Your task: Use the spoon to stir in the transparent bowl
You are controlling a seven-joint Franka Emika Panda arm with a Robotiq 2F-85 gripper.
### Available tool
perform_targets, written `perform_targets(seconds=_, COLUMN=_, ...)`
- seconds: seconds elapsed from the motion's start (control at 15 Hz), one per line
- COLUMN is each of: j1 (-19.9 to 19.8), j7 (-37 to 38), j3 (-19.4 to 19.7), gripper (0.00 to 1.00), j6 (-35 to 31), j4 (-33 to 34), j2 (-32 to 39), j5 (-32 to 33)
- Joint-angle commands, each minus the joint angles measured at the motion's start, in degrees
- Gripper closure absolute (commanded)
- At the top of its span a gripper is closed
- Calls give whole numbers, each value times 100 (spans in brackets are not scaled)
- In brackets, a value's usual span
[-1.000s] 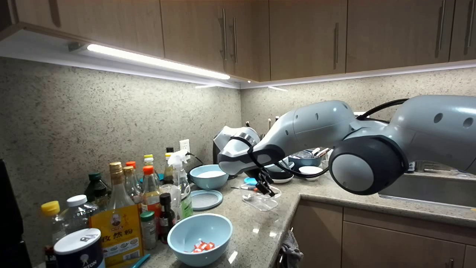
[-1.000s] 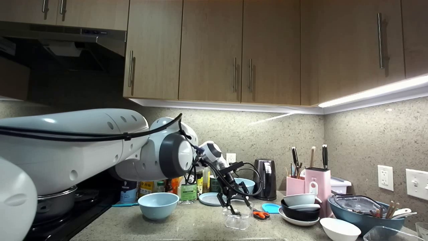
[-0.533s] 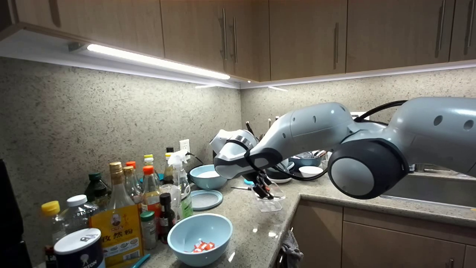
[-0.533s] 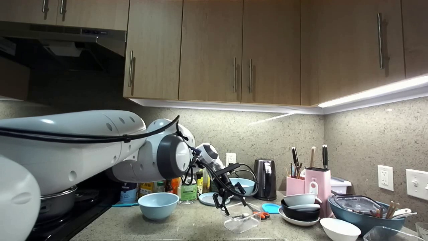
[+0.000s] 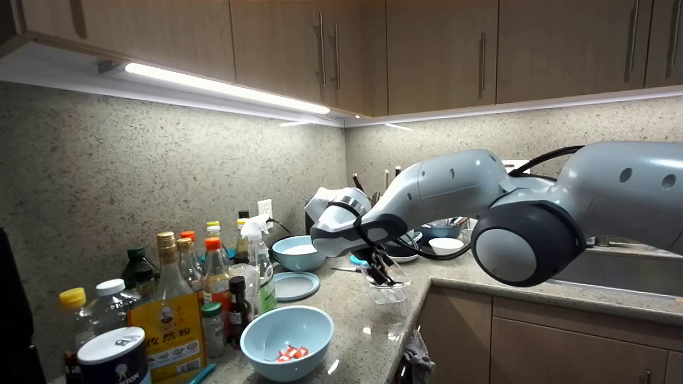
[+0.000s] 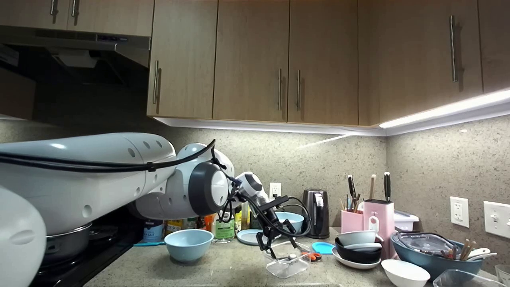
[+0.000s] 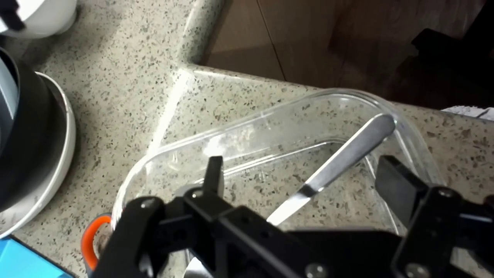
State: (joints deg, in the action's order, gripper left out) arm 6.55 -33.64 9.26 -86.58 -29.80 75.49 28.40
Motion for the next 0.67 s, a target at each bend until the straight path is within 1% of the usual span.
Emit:
perform_targets(seconds=0.0, j1=-194, j7=-145, j3=-62, gripper=2, j6=279, j4=228, j2=59, j5=-196)
perform_targets(seconds=0.07, j1=-244, j7=-163, j3=-91, gripper=26, j6=379, j4=223, j2=50, j5=-265)
perform_targets(seconds=0.13, j1=-294, j7=-171, j3=-117, gripper=26, j6=465, j4=221, j2=48, j5=-334)
perform_targets(seconds=0.27, j1=-380, j7=-165, j3=-160, gripper=38, j6=600, j4=232, j2=45, j5=-428)
perform_targets(seconds=0.33, j1=-417, j7=-172, j3=-193, gripper=46, j6=650, j4=238, j2=35, j5=-477)
perform_targets(seconds=0.4, j1=-455, j7=-228, j3=-160, gripper=52, j6=812, j4=514, j2=171, j5=-577)
perform_targets(seconds=0.47, j1=-480, j7=-155, j3=-215, gripper=59, j6=761, j4=263, j2=3, j5=-580)
perform_targets(seconds=0.6, j1=-533, j7=-148, j3=-243, gripper=71, j6=805, j4=281, j2=-10, j5=-675)
